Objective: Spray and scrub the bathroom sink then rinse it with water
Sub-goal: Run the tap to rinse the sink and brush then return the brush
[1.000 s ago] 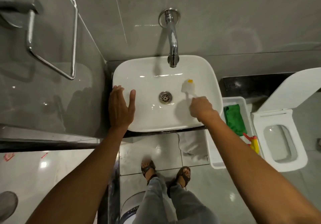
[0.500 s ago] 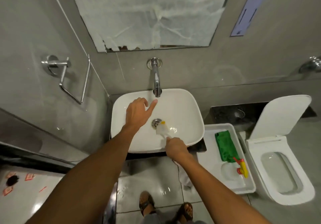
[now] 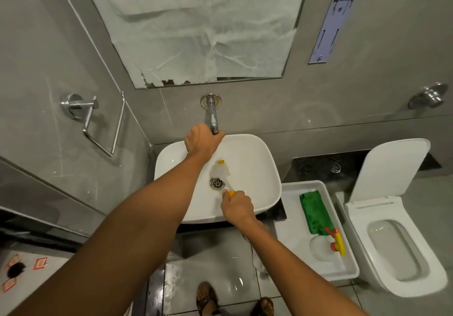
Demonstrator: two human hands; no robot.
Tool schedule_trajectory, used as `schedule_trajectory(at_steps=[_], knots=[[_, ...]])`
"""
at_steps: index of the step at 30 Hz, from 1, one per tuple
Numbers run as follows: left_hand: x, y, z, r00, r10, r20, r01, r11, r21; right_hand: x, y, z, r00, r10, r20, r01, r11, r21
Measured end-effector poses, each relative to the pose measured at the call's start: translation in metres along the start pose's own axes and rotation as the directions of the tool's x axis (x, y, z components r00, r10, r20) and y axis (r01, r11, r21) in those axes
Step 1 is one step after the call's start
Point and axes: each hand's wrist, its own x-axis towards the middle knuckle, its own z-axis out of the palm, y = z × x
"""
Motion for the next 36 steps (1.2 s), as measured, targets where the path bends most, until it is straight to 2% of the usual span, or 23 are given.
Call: schedule_trajectory(at_steps=[6, 10, 16, 26, 28, 30, 31, 33, 36], knots=[[0.003, 0.005, 0.001, 0.998, -0.051, 0.043, 0.053, 0.998, -0.044, -0.005, -0.008, 0.000, 1.000, 0.008, -0.007, -0.007, 0.999, 0.035], [0.012, 0.001, 0.001, 0.988, -0.038, 0.152, 0.048, 0.997, -0.064, -0.006, -0.009, -0.001, 1.000, 0.004, -0.012, -0.003, 0.999, 0.043], [0.025, -0.018, -0.009, 0.931, 0.161, 0.327, -0.127, 0.984, -0.122, -0.005, -0.009, -0.001, 0.999, -0.046, -0.019, 0.047, 0.998, 0.038], [0.025, -0.026, -0.014, 0.881, 0.270, 0.388, -0.191, 0.954, -0.230, -0.008, -0.006, 0.006, 0.996, -0.079, 0.041, 0.077, 0.996, 0.038], [0.023, -0.026, -0.014, 0.881, 0.279, 0.382, -0.198, 0.951, -0.238, -0.008, -0.004, 0.005, 0.997, -0.071, 0.032, 0.068, 0.994, 0.087], [0.022, -0.025, -0.014, 0.885, 0.281, 0.370, -0.204, 0.951, -0.233, -0.009, -0.004, 0.001, 0.998, -0.038, 0.050, 0.026, 0.977, 0.214], [0.021, -0.025, -0.014, 0.889, 0.279, 0.362, -0.205, 0.951, -0.230, -0.009, -0.003, -0.001, 0.996, -0.015, 0.093, -0.018, 0.940, 0.341], [0.019, -0.026, -0.013, 0.897, 0.276, 0.344, -0.204, 0.951, -0.232, -0.008, -0.002, -0.006, 0.969, 0.039, 0.245, -0.186, 0.766, 0.615], [0.018, -0.027, -0.012, 0.901, 0.274, 0.335, -0.200, 0.950, -0.238, -0.007, 0.002, -0.018, 0.865, 0.053, 0.499, -0.472, 0.427, 0.772]])
